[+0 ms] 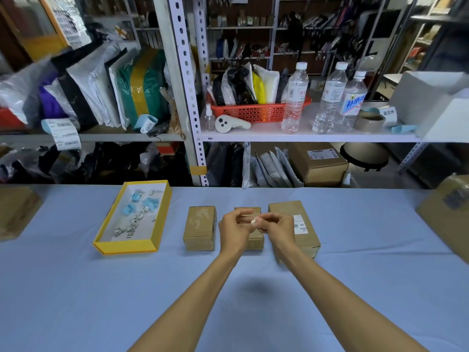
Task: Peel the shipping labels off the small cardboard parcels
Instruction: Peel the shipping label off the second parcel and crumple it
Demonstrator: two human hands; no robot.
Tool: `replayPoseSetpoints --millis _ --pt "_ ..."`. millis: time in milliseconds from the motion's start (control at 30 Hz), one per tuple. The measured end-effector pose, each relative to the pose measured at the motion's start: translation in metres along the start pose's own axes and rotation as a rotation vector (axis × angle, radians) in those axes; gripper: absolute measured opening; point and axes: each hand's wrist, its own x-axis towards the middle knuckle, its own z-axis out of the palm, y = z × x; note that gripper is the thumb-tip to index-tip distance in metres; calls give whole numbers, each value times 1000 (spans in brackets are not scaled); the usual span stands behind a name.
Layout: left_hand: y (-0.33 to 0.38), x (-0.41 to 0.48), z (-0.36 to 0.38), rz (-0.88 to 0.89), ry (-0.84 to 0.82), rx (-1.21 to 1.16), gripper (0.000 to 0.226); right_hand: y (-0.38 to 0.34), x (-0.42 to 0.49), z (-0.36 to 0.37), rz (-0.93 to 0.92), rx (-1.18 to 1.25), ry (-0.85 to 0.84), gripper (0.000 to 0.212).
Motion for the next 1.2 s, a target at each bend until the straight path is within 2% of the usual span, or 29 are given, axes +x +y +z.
replayPoseSetpoints --millis 100,267,333,433,633,800,933,1033,1133,1200 --pt "1 3 -7 3 -36 61 18 -3 2 -1 -32 -145 -51 6" --pt "5 4 -13 63 -97 35 31 -16 7 -9 -28 -160 -194 8" --pt "6 5 -12 92 -78 48 25 -17 2 -9 -55 -165 -222 13" --pt "6 5 -13 95 -48 25 18 -15 -11 -8 -127 -126 -196 19" --pt "1 11 -23 96 -52 57 10 -17 -19 -4 -219 -129 -191 16" --pt "9 18 -22 -33 -29 -117 11 -21 -14 -3 -211 -19 -167 14" --pt "13 18 -13 -44 -115 -172 6 -21 -16 -10 -177 34 -123 13" --pt "14 17 -3 -52 -168 -208 4 -24 -12 -20 -187 -57 -84 12" --pt "18 20 14 -15 -220 -185 14 -35 -11 -36 -231 -150 8 17" --pt "23 21 27 3 -282 -172 23 -42 -14 -50 -250 -181 60 9"
